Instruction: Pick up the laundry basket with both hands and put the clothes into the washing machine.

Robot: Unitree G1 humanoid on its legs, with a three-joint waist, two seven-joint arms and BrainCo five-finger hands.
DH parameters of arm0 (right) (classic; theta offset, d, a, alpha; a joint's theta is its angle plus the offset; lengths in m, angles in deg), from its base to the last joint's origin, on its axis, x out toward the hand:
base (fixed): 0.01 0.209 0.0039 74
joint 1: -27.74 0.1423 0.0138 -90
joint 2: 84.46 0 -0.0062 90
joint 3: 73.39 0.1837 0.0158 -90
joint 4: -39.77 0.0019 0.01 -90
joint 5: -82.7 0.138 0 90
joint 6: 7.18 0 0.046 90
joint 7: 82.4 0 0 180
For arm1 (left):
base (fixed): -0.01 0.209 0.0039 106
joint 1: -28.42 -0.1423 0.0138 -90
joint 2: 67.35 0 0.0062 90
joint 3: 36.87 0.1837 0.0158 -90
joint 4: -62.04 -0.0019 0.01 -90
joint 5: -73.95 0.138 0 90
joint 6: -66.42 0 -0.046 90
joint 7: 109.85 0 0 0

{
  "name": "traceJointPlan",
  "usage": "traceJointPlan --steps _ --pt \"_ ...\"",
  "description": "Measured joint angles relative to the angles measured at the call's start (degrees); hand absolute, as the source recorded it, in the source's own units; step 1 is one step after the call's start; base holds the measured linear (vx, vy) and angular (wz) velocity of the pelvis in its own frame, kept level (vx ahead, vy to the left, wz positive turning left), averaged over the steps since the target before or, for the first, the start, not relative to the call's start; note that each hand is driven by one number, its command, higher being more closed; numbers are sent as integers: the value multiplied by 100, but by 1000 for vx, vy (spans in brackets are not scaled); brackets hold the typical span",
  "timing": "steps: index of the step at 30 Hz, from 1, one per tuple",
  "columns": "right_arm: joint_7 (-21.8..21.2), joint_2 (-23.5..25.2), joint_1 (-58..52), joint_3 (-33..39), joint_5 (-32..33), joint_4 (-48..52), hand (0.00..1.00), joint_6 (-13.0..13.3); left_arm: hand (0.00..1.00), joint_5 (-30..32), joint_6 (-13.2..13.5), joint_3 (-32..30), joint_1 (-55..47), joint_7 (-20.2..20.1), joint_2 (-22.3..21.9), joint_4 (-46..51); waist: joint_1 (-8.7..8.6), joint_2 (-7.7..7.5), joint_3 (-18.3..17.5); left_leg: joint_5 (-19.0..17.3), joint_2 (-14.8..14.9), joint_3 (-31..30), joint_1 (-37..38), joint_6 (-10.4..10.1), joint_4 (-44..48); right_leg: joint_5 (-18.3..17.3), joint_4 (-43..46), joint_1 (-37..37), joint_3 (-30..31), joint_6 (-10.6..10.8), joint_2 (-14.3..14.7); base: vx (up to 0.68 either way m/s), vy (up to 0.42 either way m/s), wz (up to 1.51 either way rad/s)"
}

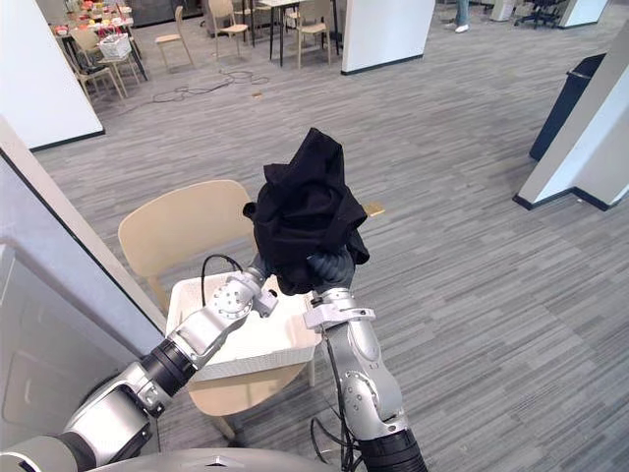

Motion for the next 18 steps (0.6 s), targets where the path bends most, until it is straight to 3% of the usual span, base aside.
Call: traceJointPlan --steps 1,2,18 --pt "0 0 -21 -33 30 6 100 6 0 -49 0 32 0 -1 -2 0 0 -2 -17 -2 -3 0 0 2 0 0 -3 2 0 0 -3 0 0 0" --pt "3 0 -67 -57 43 55 100 11 100 -100 0 65 1 -1 0 0 1 -5 -30 -3 -7 -3 0 4 0 1 -6 6 -2 1 -6 0 0 0" --pt "22 -9 -402 -112 93 370 100 152 100 -436 1 609 66 -65 -1 32 3 -18 -103 0 -29 -39 -17 11 0 4 -45 31 -37 6 -23 0 0 0"
